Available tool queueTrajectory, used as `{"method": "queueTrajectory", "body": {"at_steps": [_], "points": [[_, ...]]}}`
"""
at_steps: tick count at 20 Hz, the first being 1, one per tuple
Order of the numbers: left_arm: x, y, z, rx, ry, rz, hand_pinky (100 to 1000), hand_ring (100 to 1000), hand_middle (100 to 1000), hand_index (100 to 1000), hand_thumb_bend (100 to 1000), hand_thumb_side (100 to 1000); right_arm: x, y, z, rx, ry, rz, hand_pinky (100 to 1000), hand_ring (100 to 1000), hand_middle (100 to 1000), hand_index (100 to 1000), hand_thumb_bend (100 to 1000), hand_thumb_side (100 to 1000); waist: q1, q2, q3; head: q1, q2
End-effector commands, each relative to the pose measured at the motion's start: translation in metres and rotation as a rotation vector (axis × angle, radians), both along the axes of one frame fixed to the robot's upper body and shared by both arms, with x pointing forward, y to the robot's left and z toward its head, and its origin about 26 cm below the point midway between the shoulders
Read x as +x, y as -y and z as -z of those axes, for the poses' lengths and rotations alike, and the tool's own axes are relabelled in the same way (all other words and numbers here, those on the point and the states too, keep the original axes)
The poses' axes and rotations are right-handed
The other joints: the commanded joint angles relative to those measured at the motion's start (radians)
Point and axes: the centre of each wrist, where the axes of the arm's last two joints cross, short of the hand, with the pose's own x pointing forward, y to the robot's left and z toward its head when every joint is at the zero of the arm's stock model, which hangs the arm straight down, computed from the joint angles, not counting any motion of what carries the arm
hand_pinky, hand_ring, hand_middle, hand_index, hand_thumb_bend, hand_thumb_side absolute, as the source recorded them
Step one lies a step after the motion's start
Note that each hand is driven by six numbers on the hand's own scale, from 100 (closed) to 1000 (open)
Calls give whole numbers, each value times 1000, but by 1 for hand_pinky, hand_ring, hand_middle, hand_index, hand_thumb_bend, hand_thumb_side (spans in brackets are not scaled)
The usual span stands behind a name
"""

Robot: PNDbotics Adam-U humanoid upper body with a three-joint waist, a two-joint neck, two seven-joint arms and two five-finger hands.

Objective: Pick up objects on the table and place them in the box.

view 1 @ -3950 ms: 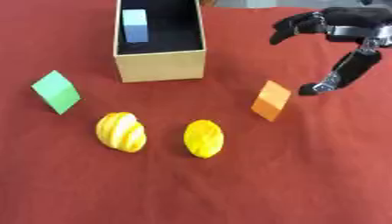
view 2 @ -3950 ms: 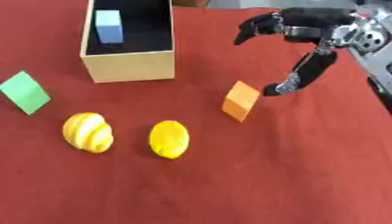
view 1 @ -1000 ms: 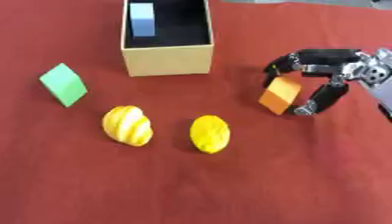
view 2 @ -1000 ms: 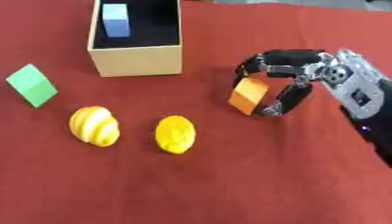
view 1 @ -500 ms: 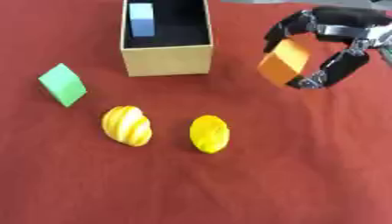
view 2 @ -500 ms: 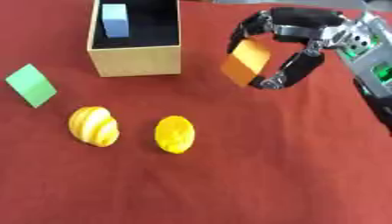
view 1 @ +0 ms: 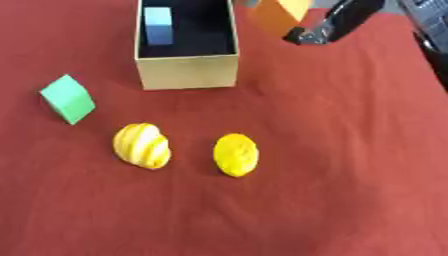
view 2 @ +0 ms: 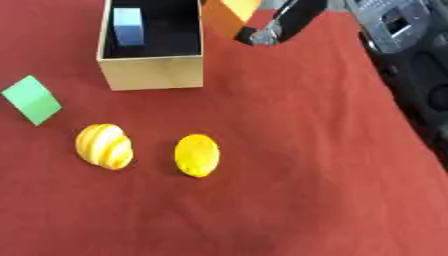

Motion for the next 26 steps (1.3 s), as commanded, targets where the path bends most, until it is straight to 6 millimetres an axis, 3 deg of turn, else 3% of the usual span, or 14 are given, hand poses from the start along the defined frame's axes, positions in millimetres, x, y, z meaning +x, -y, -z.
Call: {"method": "queueTrajectory", "body": {"at_steps": [1,6,14,15,16,18,22,26], "points": [[-4,5,-10,9,39,27,745,757,755,861,275,691,8,-8,-13,-106,62,-43,828,853,546,670,100,100,2,-27,7,-15,-20],[-4,11,-14,13,56,57,745,757,755,861,277,689,23,-26,-15,-91,82,-18,830,859,553,677,100,100,-8,-17,32,-40,-38],[-4,19,-19,27,70,98,745,757,755,861,275,691,41,-34,-6,-46,98,67,831,867,565,691,101,100,-31,-4,69,-61,-64],[-4,19,-19,27,71,100,745,757,755,861,276,690,43,-34,-4,-49,101,74,830,873,576,700,164,100,-32,-3,71,-60,-64],[-4,20,-20,27,71,102,745,757,755,861,276,690,44,-34,-2,-56,105,79,831,876,582,704,146,127,-32,-3,72,-60,-64],[-4,20,-20,29,71,105,745,757,755,861,275,691,46,-35,3,-77,109,87,834,892,612,730,194,167,-33,-3,72,-59,-61],[-4,21,-19,34,65,107,745,757,755,861,271,695,46,-36,6,-126,132,98,871,981,804,881,361,326,-31,-2,70,-57,-56],[-4,21,-18,39,58,108,744,758,756,861,270,696,44,-35,2,-120,175,123,889,1000,850,909,439,394,-30,-3,67,-57,-53]]}}
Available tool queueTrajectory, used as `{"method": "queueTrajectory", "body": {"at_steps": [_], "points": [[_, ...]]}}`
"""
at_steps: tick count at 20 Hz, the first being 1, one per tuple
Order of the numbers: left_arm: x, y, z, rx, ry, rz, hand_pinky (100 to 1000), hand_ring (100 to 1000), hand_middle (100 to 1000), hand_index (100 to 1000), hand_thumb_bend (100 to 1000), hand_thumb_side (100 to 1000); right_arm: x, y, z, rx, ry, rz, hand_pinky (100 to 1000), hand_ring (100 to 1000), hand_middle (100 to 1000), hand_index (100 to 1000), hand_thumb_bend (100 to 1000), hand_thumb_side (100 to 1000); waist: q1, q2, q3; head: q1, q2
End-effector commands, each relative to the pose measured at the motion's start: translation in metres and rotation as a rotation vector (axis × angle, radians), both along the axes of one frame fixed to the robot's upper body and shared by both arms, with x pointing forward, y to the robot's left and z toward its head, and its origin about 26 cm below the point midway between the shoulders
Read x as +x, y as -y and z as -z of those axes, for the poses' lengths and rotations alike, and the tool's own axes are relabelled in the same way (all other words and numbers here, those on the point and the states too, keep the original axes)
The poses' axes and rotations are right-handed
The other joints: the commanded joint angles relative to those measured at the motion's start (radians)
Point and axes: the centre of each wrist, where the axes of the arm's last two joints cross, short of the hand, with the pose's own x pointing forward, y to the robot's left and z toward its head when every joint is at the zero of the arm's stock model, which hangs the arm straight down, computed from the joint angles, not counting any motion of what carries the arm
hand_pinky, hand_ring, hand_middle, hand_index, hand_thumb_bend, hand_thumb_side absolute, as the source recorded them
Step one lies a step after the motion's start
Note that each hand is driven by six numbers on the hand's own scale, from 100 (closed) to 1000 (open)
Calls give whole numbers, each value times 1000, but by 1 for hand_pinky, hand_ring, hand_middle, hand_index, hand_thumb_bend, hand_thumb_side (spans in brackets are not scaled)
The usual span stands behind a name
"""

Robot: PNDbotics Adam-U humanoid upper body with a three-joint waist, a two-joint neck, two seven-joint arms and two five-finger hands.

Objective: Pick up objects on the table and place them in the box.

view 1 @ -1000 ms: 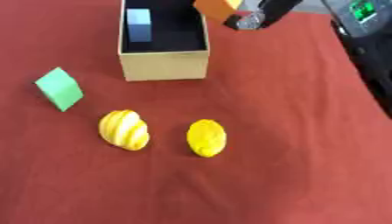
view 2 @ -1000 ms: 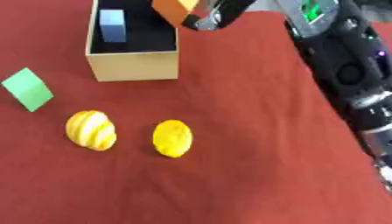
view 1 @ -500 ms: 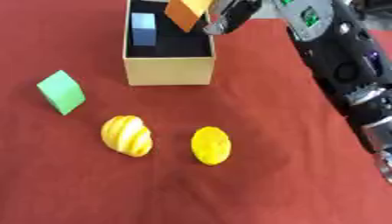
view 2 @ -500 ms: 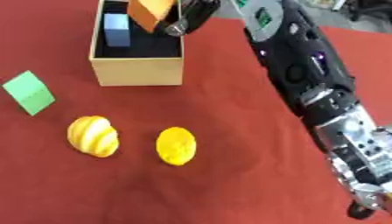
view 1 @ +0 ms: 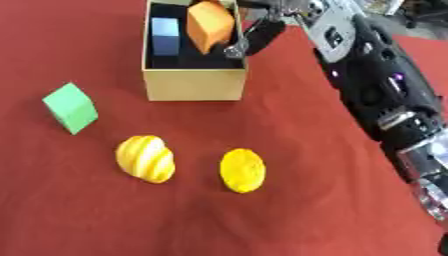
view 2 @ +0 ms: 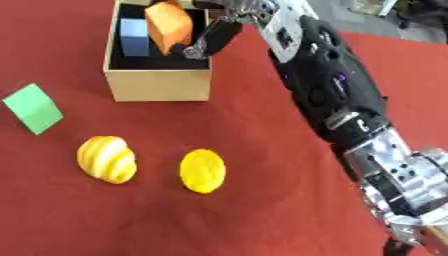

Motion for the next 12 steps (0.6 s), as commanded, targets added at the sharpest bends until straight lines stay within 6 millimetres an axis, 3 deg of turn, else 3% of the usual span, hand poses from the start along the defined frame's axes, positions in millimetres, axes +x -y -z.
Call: {"method": "queueTrajectory", "body": {"at_steps": [1,12], "points": [[-4,2,-7,13,26,9,744,758,756,862,269,696,-5,3,-18,-16,70,11,891,1000,857,913,455,387,11,-22,-1,-2,-2],[-4,2,-5,19,15,11,745,758,756,861,270,696,-9,4,-19,32,117,-25,887,1000,840,901,409,367,10,-31,-8,4,3]]}}
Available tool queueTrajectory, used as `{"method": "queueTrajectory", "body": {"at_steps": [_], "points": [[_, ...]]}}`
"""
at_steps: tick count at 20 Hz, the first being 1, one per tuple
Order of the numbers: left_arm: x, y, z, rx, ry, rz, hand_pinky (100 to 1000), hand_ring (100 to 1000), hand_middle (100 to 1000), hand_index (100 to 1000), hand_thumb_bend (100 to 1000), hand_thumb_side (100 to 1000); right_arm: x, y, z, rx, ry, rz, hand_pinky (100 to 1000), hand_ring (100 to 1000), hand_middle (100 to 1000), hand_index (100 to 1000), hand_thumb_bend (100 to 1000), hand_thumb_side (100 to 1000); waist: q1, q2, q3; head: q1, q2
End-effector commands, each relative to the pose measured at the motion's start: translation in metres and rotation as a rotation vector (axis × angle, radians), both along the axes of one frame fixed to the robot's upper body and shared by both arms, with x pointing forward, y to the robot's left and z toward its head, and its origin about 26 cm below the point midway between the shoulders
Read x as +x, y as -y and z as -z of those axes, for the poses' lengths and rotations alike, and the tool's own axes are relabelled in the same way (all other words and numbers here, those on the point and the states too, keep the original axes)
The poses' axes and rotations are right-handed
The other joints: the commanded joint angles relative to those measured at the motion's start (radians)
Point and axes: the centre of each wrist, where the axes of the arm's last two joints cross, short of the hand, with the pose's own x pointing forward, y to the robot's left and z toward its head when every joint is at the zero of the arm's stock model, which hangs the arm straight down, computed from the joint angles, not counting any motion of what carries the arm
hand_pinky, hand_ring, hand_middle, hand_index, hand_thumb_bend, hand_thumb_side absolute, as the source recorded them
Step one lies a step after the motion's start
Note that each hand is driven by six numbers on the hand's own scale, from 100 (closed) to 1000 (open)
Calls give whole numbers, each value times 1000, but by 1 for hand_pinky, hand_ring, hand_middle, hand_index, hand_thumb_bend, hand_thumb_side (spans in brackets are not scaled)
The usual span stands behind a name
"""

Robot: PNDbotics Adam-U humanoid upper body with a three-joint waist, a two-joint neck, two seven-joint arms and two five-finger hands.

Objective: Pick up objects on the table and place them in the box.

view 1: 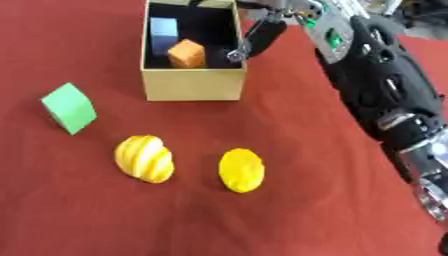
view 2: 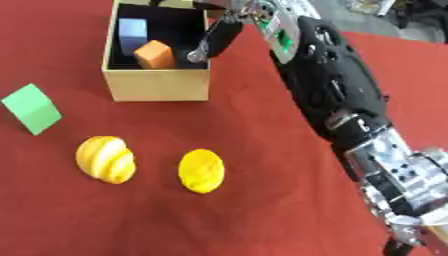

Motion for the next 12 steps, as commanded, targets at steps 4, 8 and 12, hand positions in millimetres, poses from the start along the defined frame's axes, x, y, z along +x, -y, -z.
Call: {"method": "queueTrajectory", "body": {"at_steps": [4,8,12], "points": [[-4,-2,-4,10,17,-2,745,759,757,861,270,696,-24,15,-30,80,102,-88,859,970,789,885,358,350,9,-39,-11,9,11],[-4,-5,-3,11,14,-19,745,759,757,861,275,690,-59,28,-41,86,150,-167,842,948,773,877,348,350,7,-48,-24,24,19],[-4,-10,-4,-4,25,-43,746,759,757,861,281,681,-104,39,-41,53,157,-224,837,942,768,871,343,361,8,-52,-34,33,24]]}}
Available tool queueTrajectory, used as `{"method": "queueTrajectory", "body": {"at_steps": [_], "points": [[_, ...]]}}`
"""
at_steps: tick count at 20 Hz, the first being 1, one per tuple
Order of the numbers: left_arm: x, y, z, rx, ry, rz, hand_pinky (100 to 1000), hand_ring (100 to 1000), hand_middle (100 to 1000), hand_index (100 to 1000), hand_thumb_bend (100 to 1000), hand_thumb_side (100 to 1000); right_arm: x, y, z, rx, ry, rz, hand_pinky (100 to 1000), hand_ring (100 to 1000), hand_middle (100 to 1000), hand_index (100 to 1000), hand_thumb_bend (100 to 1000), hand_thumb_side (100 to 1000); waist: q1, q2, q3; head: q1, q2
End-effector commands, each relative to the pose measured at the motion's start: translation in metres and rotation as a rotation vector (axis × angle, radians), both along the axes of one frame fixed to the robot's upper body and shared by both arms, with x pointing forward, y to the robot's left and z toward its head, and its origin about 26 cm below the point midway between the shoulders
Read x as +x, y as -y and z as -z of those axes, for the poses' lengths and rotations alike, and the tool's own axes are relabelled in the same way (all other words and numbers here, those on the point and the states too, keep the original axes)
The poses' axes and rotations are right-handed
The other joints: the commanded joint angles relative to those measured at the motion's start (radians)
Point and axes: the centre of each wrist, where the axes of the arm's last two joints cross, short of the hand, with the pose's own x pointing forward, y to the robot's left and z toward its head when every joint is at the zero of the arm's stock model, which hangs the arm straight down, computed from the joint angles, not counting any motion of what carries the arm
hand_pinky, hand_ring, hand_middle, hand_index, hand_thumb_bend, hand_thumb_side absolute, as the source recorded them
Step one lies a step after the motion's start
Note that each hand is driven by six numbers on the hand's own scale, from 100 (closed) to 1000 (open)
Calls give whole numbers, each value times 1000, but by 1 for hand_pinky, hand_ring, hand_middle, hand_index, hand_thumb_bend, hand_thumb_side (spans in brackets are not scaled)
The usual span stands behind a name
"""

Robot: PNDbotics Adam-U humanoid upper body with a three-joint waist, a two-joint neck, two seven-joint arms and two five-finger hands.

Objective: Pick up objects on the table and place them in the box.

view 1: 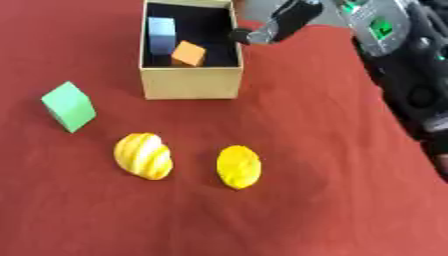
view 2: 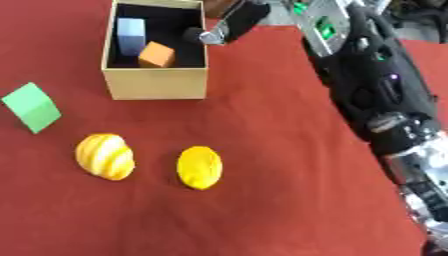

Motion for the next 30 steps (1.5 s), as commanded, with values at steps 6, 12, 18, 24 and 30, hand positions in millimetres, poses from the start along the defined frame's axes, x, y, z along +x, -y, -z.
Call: {"method": "queueTrajectory", "body": {"at_steps": [6,12,18,24,30], "points": [[-5,-11,-7,-5,36,-55,745,759,757,860,274,690,-91,11,-8,-61,13,-72,839,945,756,863,318,385,17,-28,-18,16,18],[-5,-12,-3,3,18,-66,744,759,757,860,267,698,-112,3,11,-124,-65,-77,848,958,756,862,291,416,27,-24,-31,21,32],[-4,-11,-3,7,13,-62,743,759,757,860,264,701,-103,-5,34,-185,-132,-44,859,974,777,869,286,441,32,-22,-34,24,34],[-4,-10,-2,10,10,-53,743,759,758,860,263,703,-83,-10,58,-189,-207,-9,872,989,776,870,256,460,35,-21,-31,25,36],[-4,-8,-2,13,8,-44,743,759,758,860,261,704,-64,-18,80,-200,-261,27,876,994,775,870,249,466,37,-20,-28,21,34]]}}
